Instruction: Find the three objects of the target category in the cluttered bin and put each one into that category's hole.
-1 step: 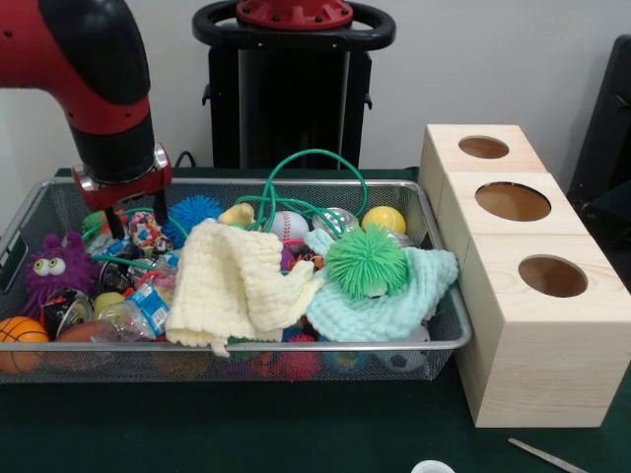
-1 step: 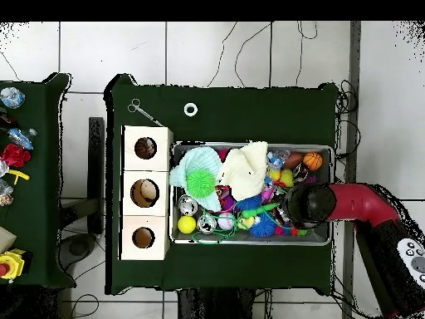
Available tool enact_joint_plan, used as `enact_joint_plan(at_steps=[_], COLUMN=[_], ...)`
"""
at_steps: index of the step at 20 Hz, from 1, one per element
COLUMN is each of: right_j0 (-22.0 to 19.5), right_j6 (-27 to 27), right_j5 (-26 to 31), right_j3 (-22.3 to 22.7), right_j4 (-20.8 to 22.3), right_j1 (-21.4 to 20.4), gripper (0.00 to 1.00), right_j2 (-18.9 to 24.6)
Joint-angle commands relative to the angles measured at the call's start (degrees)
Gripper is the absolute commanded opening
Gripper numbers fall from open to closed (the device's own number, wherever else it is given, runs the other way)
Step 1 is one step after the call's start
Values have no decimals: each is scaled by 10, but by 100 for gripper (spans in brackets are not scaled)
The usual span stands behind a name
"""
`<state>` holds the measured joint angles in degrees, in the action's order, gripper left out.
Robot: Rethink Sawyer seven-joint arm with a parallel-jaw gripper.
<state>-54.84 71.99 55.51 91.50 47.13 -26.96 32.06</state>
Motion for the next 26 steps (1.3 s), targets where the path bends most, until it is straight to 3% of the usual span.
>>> enact_joint_plan(at_steps=[1,11,12,14,18,26], right_j0=[7,25,23,26,20,46], right_j6=[-155,-133,-123,-80,-134,-145], right_j5=[-21,-5,-5,-14,-11,69], right_j3=[-9,-18,-21,-30,-26,-20], right_j4=[78,67,62,52,53,8], right_j1=[68,73,76,80,59,-35], gripper=[100,100,0,0,0,0], right_j2=[-15,-18,-17,-23,3,22])
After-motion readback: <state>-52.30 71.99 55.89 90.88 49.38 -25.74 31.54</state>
